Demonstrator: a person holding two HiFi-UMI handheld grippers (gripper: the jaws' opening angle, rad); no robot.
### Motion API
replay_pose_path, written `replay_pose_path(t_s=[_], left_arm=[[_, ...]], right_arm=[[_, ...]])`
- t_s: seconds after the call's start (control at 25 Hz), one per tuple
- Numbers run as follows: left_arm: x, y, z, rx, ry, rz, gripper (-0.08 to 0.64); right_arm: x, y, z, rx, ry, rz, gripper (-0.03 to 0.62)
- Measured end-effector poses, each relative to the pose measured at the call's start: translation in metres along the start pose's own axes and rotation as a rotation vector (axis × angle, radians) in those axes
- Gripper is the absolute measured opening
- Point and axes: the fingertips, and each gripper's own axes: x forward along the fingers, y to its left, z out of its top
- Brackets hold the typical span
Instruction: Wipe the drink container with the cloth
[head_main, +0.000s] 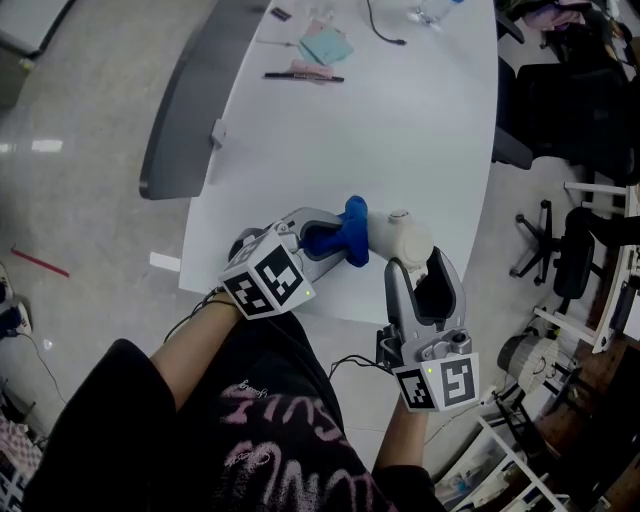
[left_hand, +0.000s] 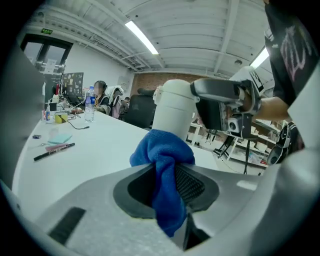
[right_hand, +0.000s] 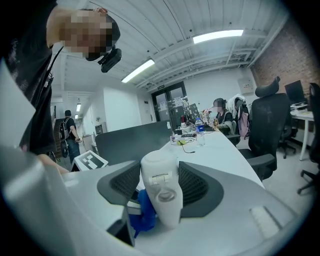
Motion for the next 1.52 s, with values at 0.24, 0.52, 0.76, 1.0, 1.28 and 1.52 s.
replay_pose_path(t_s=[0.24, 0.52, 0.76, 1.0, 1.28, 1.52], left_arm=[[0.010, 0.004, -0.021, -0.063, 0.048, 0.004, 0.100], [0.001, 0.006, -0.014, -0.050, 0.026, 0.019, 0.100], [-0.034, -0.005, 0.031, 0.048, -0.052, 0.031, 0.100], [-0.043, -0.020, 0.066, 0.149, -0.117, 0.026, 0.100], [-0.029, -0.023, 0.068, 0.153, -0.106, 0.007, 0.100], [-0.023, -0.017, 0.055, 0.136, -0.072, 0.009, 0.100]], right_arm=[[0.001, -0.002, -0.002, 0.009, 0.004, 0.000, 0.255], [0.001, -0.004, -0.006, 0.007, 0.004, 0.003, 0.259], [-0.001, -0.004, -0.006, 0.010, -0.007, 0.007, 0.261], [-0.002, -0.003, -0.006, 0.016, -0.014, 0.010, 0.261], [-0.001, -0.002, -0.005, 0.012, -0.007, 0.016, 0.261], [-0.001, -0.003, -0.005, 0.019, 0.000, 0.021, 0.262]])
